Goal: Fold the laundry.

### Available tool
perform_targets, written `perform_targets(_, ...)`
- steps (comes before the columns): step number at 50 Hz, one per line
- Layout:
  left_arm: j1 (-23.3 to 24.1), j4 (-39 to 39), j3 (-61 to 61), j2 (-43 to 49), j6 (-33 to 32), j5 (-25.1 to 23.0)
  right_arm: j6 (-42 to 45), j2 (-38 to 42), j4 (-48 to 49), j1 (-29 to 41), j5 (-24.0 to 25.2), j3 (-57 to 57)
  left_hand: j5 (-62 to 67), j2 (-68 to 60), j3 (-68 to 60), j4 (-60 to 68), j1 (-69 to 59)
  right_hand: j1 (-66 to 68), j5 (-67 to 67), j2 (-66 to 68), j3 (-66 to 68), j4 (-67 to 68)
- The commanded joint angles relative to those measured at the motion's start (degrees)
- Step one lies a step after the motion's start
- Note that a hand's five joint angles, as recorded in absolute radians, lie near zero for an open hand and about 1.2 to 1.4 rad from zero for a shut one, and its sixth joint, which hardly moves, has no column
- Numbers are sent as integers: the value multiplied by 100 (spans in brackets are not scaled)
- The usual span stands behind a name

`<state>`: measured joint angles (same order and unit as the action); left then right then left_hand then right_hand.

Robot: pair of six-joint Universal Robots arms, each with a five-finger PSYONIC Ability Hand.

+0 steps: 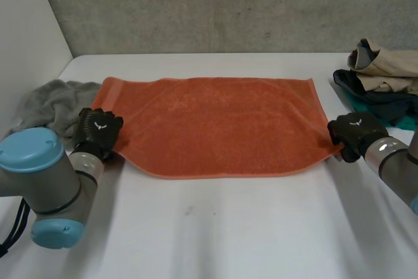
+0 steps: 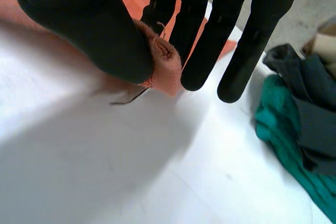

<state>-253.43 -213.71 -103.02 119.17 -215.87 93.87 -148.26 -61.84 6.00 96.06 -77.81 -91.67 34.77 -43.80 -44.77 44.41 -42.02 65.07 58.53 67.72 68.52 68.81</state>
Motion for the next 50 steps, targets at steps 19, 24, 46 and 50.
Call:
perform_targets(19,-743,251,-859,-1044,-34,-712,579,-407,-871,-377,187,-264,3523,-3620,-3523,3559,-3798,1493,1147,1228,1148,1119)
perform_targets(24,-681,1120,-1554,-2151,-69,-712,1246,-846,-1898,-570,143,-351,3523,-3620,-3523,3559,-3798,1493,1147,1228,1148,1119)
perform_targets(46,-602,1984,-1328,-2207,-1370,-642,2909,-1191,-2008,-1038,-217,-511,3523,-3620,-3523,3559,-3798,1493,1147,1228,1148,1119)
perform_targets(50,-269,1404,-380,-1163,-1204,-598,2584,-584,-1471,-615,-393,87,3523,-3620,-3523,3559,-3798,1493,1147,1228,1148,1119)
